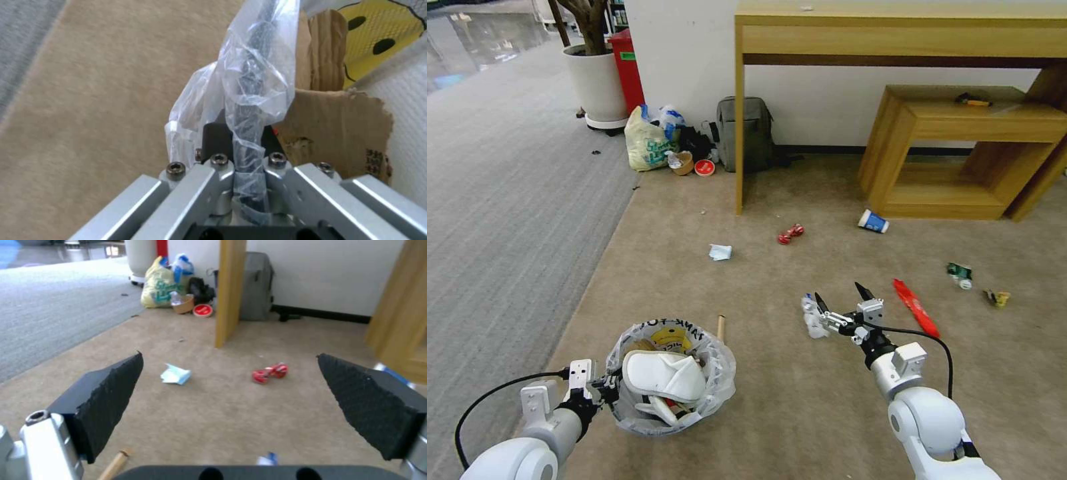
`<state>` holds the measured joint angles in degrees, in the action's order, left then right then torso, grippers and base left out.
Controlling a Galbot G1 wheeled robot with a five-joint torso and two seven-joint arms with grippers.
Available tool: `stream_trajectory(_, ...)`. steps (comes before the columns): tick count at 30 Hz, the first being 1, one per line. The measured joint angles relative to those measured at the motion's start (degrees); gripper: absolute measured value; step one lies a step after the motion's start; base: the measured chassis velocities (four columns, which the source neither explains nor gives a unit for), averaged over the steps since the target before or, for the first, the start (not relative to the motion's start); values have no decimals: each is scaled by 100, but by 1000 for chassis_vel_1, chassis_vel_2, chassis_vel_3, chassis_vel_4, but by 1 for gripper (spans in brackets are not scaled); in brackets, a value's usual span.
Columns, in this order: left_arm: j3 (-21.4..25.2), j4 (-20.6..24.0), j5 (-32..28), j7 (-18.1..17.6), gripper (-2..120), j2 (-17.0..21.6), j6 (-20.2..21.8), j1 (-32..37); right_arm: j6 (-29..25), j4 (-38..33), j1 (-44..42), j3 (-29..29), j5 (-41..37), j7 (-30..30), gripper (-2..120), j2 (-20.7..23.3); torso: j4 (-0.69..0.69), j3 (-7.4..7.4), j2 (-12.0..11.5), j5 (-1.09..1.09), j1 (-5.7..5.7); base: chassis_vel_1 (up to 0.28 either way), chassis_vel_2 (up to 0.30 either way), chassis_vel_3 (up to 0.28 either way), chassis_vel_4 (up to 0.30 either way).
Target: Pick up the trash bin and place the garbage on the floor into it.
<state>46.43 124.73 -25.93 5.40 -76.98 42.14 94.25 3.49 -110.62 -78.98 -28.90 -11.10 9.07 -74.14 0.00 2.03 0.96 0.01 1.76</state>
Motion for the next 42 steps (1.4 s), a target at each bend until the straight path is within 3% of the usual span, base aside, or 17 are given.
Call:
stream_trajectory(9, 8, 1, 1, -1, 0, 14, 0, -2, 136, 307, 82, 149, -163, -72, 100, -1, 0, 0, -1, -1, 0, 112, 247, -104, -233)
stream_trajectory(18, 24, 49, -11, 1, 0, 21, 0, 15, 633, 1015, 541, 599, -719, -165, 100, 217, -1, 0, 0, 0, 0, 14, 25, -11, -24)
stream_trajectory(22, 62, 55, -19, 3, 0, 22, 0, 38, 856, 1121, 715, 682, -985, 134, 100, 453, -2, 0, 0, -1, 0, 0, 0, 0, 0)
stream_trajectory(25, 70, 54, -17, 5, 0, 13, 0, 53, 993, 1428, 949, 951, -1159, 470, 100, 890, 0, 0, 0, -2, 0, 0, 0, 0, 0)
stream_trajectory(30, 43, 53, -7, 5, 0, 3, 0, 50, 873, 1959, 1210, 1333, -785, 967, 100, 1161, -2, 0, 0, -2, 0, 0, 0, 0, 0)
stream_trajectory(37, 41, 67, 6, -16, 0, -8, 0, 56, 221, 3327, 2108, 2097, 280, 2043, 100, 895, 0, 0, 0, -2, 0, 0, 0, 0, 0)
stream_trajectory(42, 41, 69, 16, -20, 0, -34, 0, 63, 52, 3855, 2433, 2335, 456, 2243, 100, 694, 0, 0, 0, -2, 0, 0, 0, 0, 0)
